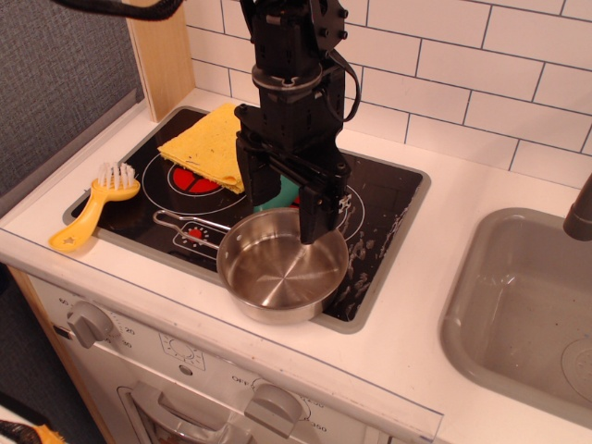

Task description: Put the green pickle in the silver pan

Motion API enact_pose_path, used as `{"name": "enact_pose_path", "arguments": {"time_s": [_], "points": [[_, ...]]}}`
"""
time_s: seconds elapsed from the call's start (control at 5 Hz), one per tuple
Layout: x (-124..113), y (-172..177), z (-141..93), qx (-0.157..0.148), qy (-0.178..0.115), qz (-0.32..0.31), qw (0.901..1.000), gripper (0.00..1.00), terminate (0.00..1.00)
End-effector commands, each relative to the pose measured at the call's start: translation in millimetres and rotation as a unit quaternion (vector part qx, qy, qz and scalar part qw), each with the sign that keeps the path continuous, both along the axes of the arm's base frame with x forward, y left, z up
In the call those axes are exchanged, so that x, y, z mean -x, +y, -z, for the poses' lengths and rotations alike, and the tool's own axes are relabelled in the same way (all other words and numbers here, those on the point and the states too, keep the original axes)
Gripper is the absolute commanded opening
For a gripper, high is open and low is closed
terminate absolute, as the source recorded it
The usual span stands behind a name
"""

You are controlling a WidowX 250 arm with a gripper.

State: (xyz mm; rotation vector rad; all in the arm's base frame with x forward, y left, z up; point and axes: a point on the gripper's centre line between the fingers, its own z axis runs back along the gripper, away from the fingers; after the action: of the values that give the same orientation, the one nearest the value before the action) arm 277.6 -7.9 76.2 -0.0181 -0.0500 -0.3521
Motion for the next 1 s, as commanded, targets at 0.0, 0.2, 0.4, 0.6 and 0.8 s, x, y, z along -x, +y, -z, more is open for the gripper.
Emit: {"name": "enact_pose_path", "arguments": {"time_s": [0.0, 0.2, 0.4, 0.6, 0.8], "points": [[0, 0, 0, 0.000, 0.000, 0.000, 1.0000, 1.00, 0.00], [-24, 15, -2, 0.002, -0.002, -0.033, 0.9994, 1.00, 0.00], [-43, 24, -1, 0.000, -0.002, -0.057, 0.9984, 1.00, 0.00], [-58, 31, 4, -0.004, 0.002, -0.076, 0.9971, 1.00, 0.00], [-65, 35, 21, -0.013, 0.021, -0.089, 0.9958, 1.00, 0.00]]}}
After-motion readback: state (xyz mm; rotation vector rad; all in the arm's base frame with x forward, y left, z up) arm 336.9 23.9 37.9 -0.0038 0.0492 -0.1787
